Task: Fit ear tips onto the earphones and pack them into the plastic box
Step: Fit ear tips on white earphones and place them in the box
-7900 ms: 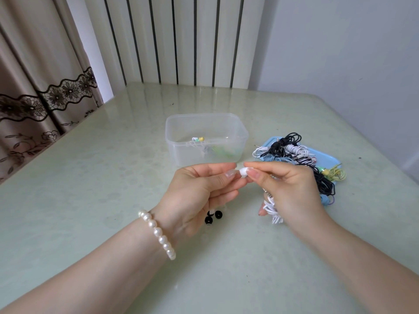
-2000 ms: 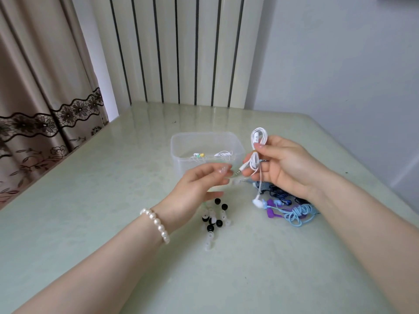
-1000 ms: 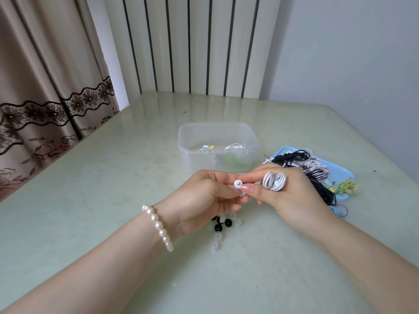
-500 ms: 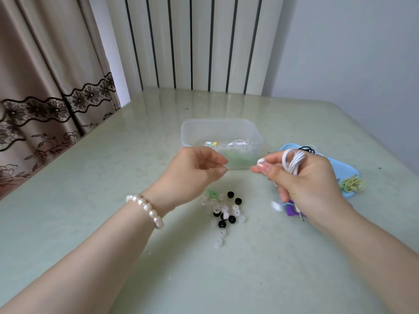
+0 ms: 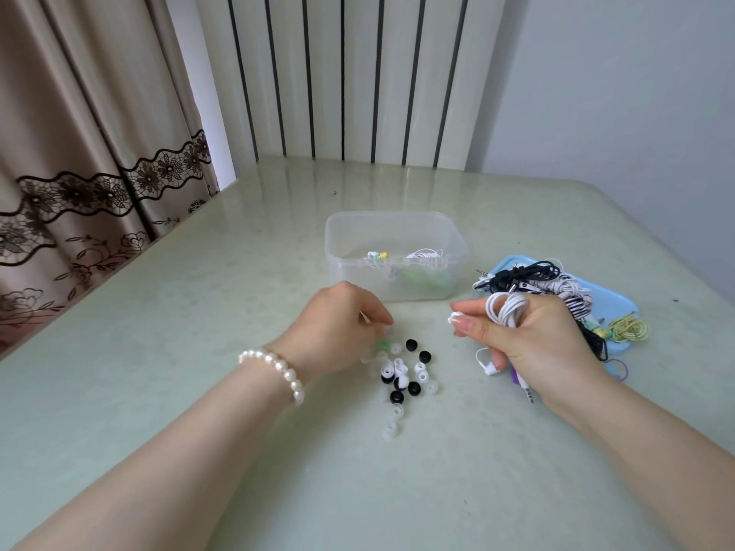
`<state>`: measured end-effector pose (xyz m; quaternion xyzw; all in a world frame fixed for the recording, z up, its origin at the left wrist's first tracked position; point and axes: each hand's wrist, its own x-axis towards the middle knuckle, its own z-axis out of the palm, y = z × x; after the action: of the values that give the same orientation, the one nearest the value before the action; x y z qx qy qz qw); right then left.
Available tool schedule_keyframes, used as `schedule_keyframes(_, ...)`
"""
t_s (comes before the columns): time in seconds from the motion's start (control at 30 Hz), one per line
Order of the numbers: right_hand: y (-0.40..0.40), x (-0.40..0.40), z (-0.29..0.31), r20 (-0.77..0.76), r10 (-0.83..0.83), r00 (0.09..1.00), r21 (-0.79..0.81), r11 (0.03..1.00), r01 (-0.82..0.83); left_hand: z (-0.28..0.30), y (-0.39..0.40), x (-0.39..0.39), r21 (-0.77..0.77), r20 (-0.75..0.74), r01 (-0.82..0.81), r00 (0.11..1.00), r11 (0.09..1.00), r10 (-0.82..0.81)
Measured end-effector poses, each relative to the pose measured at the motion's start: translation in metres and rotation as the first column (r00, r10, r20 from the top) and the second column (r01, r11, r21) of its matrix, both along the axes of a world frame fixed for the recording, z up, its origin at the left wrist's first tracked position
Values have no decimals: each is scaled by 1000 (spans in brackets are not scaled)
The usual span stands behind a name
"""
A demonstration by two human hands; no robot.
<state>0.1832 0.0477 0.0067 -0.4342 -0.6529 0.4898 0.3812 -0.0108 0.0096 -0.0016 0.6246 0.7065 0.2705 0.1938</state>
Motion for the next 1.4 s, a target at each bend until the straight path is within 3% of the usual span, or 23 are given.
schedule_keyframes(0.13,0,-1,-4,-4,18,1000,27,999,-18,-8,1,6,-31,-117,60,991,998,-64)
schedule_keyframes(0.37,-2,-4,-6,-57,13,998,-8,1000,-13,-7,-2,11,75,-152,137,980,988,-125)
schedule_keyframes(0.43,-2,-3,-5,-49,17,999,-10,1000,-17,-4,-3,12,112,-35,86,996,990,-82)
schedule_keyframes(0.47,-3,-2,-4,-36,23,999,0,1000,-23,0,-4,14,114,120,36,991,993,-49)
schedule_keyframes(0.53,-4,-1,-1,-50,38,998,21,999,-37,9,-7,18,75,526,-28,850,997,-16)
schedule_keyframes(0.6,-7,-2,2,-100,51,994,27,998,-49,13,-10,23,14,801,-10,599,1000,-5)
schedule_keyframes(0.67,-9,-2,4,-114,63,992,45,997,-58,13,-12,29,-45,908,32,417,998,28)
schedule_keyframes(0.8,-12,-3,7,-84,78,993,128,989,-67,9,-12,34,-126,964,70,246,990,105)
schedule_keyframes(0.9,-11,-4,5,-84,37,996,167,986,-22,8,-12,35,-133,965,40,235,990,120)
schedule_keyframes(1.27,-11,-4,2,-67,19,998,239,971,-2,6,-13,38,-109,923,-18,370,994,108)
schedule_keyframes(1.4,-10,-5,-1,-36,24,999,272,962,-14,6,-14,40,-98,919,-18,383,995,97)
